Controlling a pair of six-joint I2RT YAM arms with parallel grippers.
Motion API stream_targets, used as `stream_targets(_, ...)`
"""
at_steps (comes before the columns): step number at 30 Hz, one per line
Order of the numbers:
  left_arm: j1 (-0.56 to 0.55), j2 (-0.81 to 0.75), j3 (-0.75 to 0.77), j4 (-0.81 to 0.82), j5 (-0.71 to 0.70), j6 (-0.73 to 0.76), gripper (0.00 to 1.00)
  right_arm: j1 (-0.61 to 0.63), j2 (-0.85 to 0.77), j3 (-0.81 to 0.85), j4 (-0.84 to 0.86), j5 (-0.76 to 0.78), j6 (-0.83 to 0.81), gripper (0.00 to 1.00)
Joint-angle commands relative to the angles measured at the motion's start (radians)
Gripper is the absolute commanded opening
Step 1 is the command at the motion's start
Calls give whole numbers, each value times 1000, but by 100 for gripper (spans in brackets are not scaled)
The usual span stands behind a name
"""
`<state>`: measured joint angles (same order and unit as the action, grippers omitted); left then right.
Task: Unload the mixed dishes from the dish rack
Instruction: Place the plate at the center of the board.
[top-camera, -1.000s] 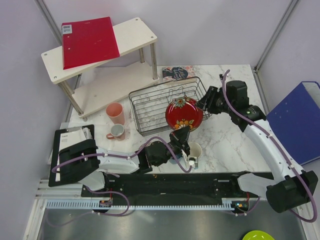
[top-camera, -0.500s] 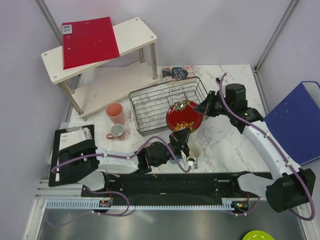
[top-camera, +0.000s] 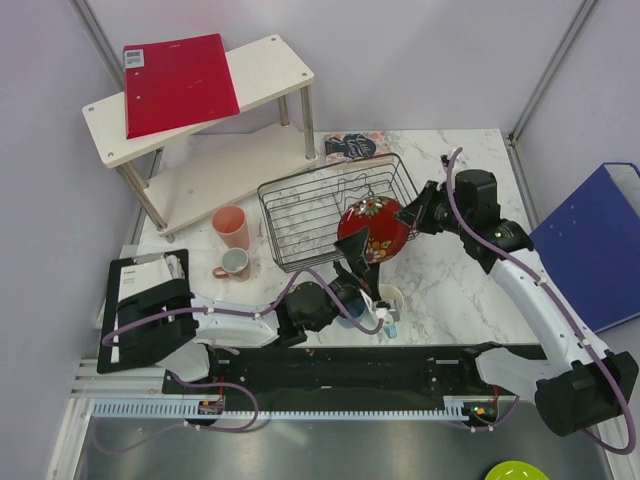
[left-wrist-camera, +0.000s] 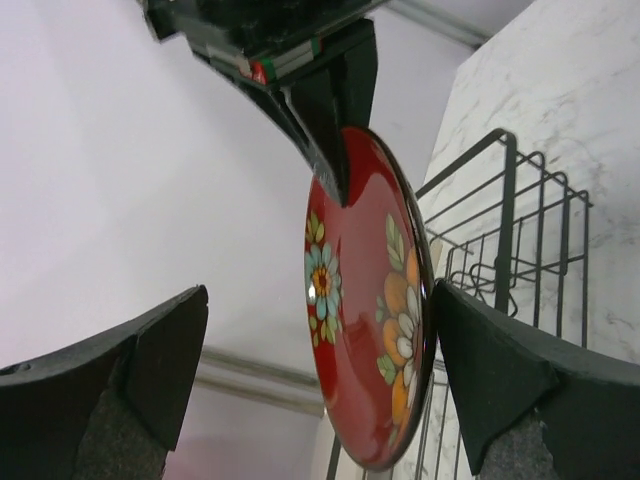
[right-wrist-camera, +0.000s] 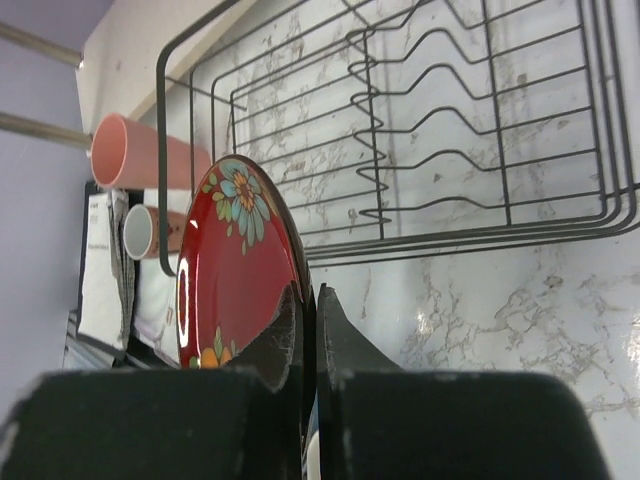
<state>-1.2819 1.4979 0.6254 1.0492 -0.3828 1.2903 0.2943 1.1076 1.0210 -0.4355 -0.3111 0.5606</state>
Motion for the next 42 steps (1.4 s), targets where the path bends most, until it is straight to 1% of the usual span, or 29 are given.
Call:
stream_targets(1,32,22,111,121,-204,-64,99,-6,-35,91,41,128,62,0)
stream_targets(2,47,21,131,111,-284,-112,99,-27,-32,118,43,150,90,0)
stream_targets(4,68,10,184,51,-353,-164,99,-58,-9,142,53,199,120,0)
stream_targets(5,85,2,212,25,-410,-228,99,-105,1,160,67,207,140,0)
stream_targets(7,99,-43,237,-116,-451,-316,99,-159,44,172,84,225,202,0)
stream_targets(8,111,-68,249,-194,-473,-435,99,-200,66,192,84,240,217,0)
stream_targets(9,118,-91,272,-356,-475,-512,99,-217,104,197,87,263,252,0)
stream_targets(10,124,-115,286,-467,-469,-596,99,-233,118,194,95,288,274,0)
stream_targets(11,140,-172,312,-560,-437,-776,99,-272,129,167,139,305,294,0)
stream_targets(12,150,-195,319,-639,-418,-865,99,-290,138,147,173,305,320,0)
stream_targets(13,157,-224,324,-770,-398,-949,99,-317,156,128,225,305,353,0)
stream_targets(14,170,-267,326,-811,-368,-1071,99,-337,167,113,237,370,360,0)
stream_targets(15,170,-290,327,-854,-357,-1124,99,-345,196,114,238,397,360,0)
stream_targets(16,170,-306,329,-932,-344,-1172,99,-349,211,117,238,424,352,0)
stream_targets(17,170,-338,338,-978,-306,-1259,99,-362,224,119,239,466,349,0)
stream_targets(18,170,-350,341,-1014,-291,-1284,99,-368,245,119,238,490,351,0)
stream_targets(19,170,-363,344,-1043,-281,-1343,99,-374,253,117,241,504,348,0)
stream_targets(20,170,-376,347,-1113,-256,-1412,99,-388,258,114,242,518,345,0)
stream_targets(22,170,-419,336,-1152,-235,-1477,99,-397,267,107,257,569,340,0)
stream_targets(24,170,-468,307,-1173,-217,-1505,99,-411,274,93,271,604,340,0)
stream_targets(26,170,-499,268,-1177,-196,-1540,99,-425,285,71,303,613,344,0)
stream_targets(29,170,-550,229,-1187,-171,-1591,99,-441,333,51,304,638,366,0)
stream_targets(36,170,-599,206,-1281,-114,-1703,99,-457,532,48,277,563,355,0)
stream_targets(42,170,-613,200,-1328,-74,-1767,99,-457,630,57,281,530,343,0)
